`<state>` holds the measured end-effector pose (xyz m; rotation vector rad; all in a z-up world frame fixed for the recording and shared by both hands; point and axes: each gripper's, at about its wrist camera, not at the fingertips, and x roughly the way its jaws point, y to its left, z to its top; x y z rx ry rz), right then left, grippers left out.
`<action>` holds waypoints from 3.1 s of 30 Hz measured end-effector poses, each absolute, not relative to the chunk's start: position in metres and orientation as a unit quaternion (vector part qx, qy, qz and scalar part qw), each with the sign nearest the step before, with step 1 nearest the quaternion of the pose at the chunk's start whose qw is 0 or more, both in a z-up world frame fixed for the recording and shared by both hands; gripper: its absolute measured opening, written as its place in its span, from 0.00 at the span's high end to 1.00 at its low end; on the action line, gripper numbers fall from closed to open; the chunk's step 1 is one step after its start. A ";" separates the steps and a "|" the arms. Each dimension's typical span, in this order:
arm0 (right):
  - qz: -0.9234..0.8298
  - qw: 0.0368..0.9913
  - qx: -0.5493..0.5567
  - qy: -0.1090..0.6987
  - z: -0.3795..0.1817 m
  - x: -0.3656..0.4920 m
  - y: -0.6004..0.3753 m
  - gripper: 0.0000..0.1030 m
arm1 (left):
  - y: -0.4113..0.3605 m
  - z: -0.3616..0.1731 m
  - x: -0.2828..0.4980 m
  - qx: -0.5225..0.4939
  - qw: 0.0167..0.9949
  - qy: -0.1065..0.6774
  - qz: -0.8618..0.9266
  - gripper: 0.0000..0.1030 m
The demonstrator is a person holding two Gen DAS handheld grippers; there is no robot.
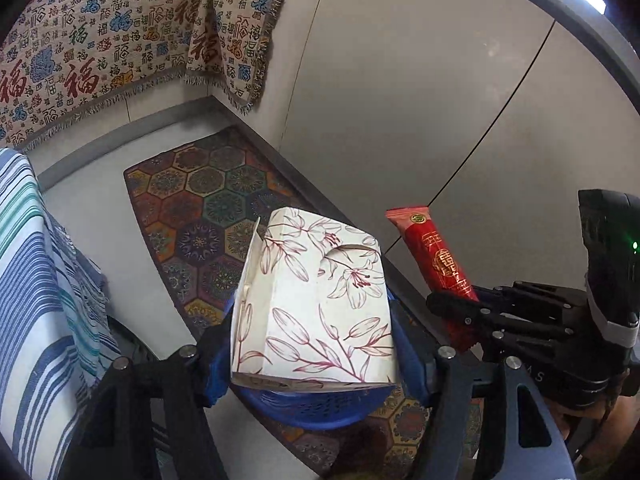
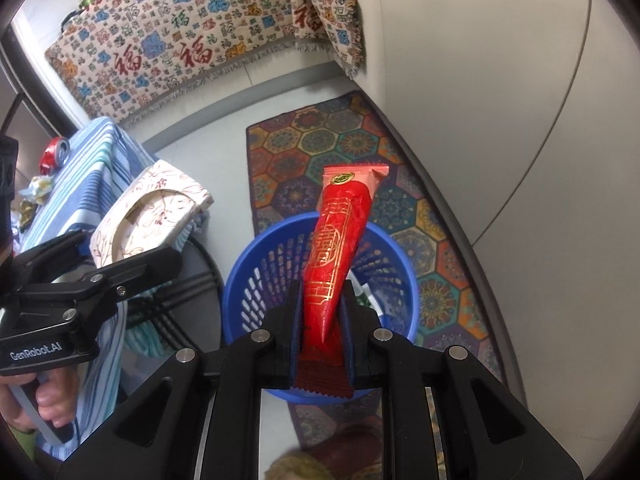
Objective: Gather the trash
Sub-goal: 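Carry both items to the blue wastebasket and open both tools to drop them, then move both tools back over the table toward the remaining trash, then grasp the red plastic bag with the left tool while the right tool grasps the white snack wrapper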
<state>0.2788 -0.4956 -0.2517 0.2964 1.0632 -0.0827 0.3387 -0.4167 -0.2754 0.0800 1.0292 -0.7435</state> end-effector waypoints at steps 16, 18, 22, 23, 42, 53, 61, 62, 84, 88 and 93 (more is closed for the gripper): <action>-0.077 0.888 0.125 0.437 -0.219 0.269 -0.493 0.35 | -0.398 -0.242 0.334 -0.003 0.816 0.461 -0.349 0.24; -0.085 0.895 0.116 0.422 -0.208 0.269 -0.488 0.26 | -0.382 -0.225 0.321 -0.004 0.823 0.448 -0.348 0.24; -0.089 0.909 0.097 0.395 -0.187 0.270 -0.473 0.16 | -0.339 -0.193 0.287 0.005 0.846 0.421 -0.327 0.24; -0.087 0.913 0.093 0.388 -0.182 0.271 -0.467 0.15 | -0.327 -0.188 0.278 0.010 0.852 0.417 -0.316 0.24; 0.177 0.894 -0.020 0.412 -0.181 0.329 -0.176 0.13 | -0.041 -0.233 0.246 0.023 0.893 0.449 -0.001 0.24; 0.176 0.872 -0.063 0.452 -0.219 0.366 -0.101 0.04 | 0.023 -0.241 0.289 0.001 0.891 0.454 0.010 0.00; 0.145 0.875 -0.051 0.459 -0.220 0.407 -0.097 0.00 | 0.028 -0.239 0.291 0.001 0.891 0.454 0.011 0.00; 0.143 0.875 -0.050 0.459 -0.221 0.413 -0.098 0.00 | 0.028 -0.239 0.292 0.001 0.891 0.454 0.011 0.00; 0.190 0.901 -0.045 0.386 -0.202 0.457 -0.085 0.29 | 0.093 -0.229 0.367 -0.012 0.902 0.429 -0.051 0.03; 0.197 0.895 -0.043 0.398 -0.207 0.459 -0.081 0.86 | 0.093 -0.230 0.370 -0.013 0.901 0.430 -0.053 0.53; 0.207 0.892 -0.037 0.401 -0.207 0.444 -0.084 0.88 | 0.094 -0.228 0.358 -0.016 0.904 0.424 -0.051 0.65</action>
